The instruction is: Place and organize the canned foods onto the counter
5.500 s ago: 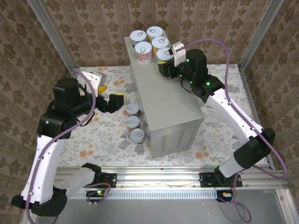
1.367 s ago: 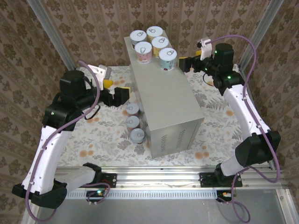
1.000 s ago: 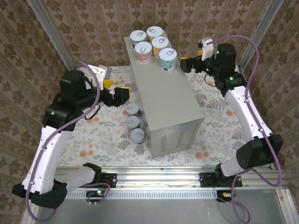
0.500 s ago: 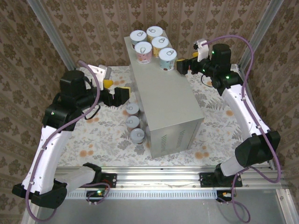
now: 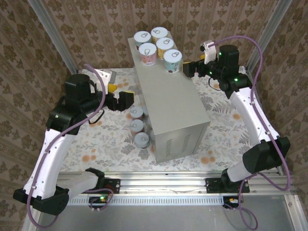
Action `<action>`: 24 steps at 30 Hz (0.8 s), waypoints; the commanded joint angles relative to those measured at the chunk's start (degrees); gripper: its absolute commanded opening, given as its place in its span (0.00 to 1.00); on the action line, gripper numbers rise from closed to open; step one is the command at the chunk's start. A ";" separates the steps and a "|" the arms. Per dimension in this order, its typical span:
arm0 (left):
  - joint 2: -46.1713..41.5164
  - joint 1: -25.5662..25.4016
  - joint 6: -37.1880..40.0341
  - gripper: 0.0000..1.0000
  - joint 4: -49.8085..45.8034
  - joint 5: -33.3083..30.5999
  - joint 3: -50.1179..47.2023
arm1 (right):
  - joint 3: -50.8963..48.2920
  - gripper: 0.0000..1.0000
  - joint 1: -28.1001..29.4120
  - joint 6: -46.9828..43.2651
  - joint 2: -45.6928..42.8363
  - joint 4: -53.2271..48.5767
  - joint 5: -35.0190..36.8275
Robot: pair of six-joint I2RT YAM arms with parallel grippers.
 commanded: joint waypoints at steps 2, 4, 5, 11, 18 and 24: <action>-1.17 -0.27 -0.53 1.00 -1.07 -1.95 -2.90 | 2.49 1.00 2.65 -4.31 -5.70 -8.82 5.28; -1.44 -0.27 -1.10 1.00 -1.16 -3.08 -4.77 | 2.85 1.00 5.00 -6.12 -9.62 -13.07 7.55; -1.59 -0.27 -1.37 1.00 -1.09 -3.64 -5.79 | 2.97 1.00 6.45 -7.20 -10.72 -14.54 8.74; -2.53 -0.13 -3.76 1.00 1.06 -5.48 -14.36 | 4.11 1.00 16.58 -11.81 -16.69 -22.42 13.10; -1.35 -0.11 -7.84 1.00 4.97 -7.83 -23.97 | 5.25 1.00 28.55 -12.09 -17.67 -26.88 13.67; 2.44 -0.98 -9.16 1.00 6.91 -12.53 -29.60 | 4.78 1.00 35.11 -12.00 -15.96 -27.07 16.84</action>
